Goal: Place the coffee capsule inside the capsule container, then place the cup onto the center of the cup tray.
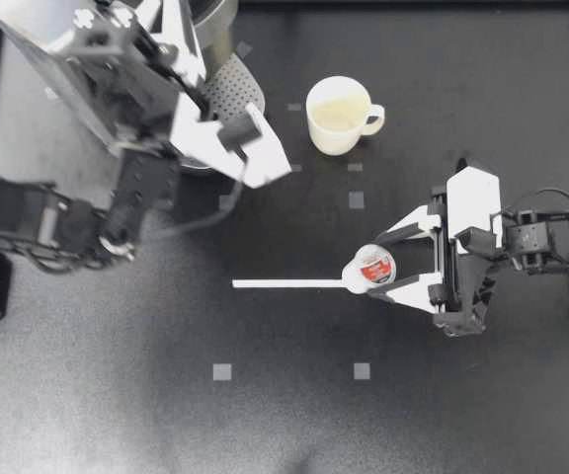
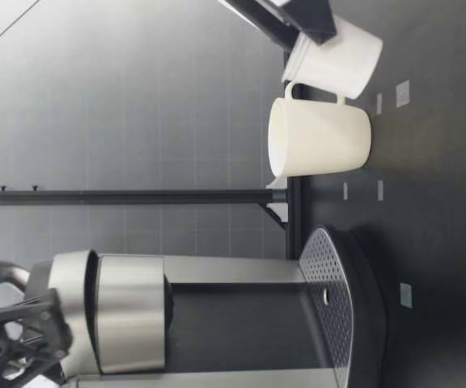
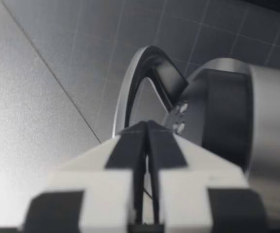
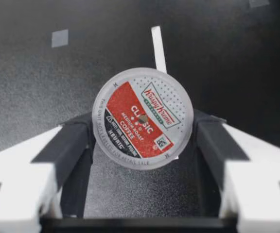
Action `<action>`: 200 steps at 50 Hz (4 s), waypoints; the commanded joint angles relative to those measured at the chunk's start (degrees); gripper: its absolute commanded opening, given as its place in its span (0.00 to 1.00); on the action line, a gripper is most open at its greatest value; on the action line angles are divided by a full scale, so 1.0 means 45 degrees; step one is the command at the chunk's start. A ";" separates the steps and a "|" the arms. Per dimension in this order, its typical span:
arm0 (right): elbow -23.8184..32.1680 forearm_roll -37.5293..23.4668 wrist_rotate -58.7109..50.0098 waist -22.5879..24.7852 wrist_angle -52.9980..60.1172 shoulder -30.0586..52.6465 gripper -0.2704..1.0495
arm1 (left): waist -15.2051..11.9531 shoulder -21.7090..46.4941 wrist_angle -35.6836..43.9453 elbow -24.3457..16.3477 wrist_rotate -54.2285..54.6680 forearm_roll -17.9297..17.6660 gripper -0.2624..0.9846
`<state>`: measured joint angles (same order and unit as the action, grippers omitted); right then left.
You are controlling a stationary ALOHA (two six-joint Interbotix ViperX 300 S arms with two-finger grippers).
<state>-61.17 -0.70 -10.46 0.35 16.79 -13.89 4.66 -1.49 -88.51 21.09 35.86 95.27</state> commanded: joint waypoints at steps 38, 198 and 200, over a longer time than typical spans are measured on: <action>0.0020 0.0215 -0.0273 -0.0059 0.0801 -0.1270 0.61 | -0.2539 -0.4160 0.3965 0.1035 0.4531 -0.1836 0.26; 0.8574 -0.0273 0.4395 -0.4492 0.0176 0.2441 0.62 | -0.5059 -1.0898 1.7090 0.6094 1.1055 -0.1348 0.26; 0.8594 -0.0273 0.4395 -0.4492 0.0176 0.2480 0.62 | -0.5059 -1.0918 1.7090 0.6094 1.1055 -0.1348 0.26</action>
<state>-24.17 -1.85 9.23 -19.51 16.96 -2.20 -18.02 -50.63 -11.60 49.22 85.61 89.12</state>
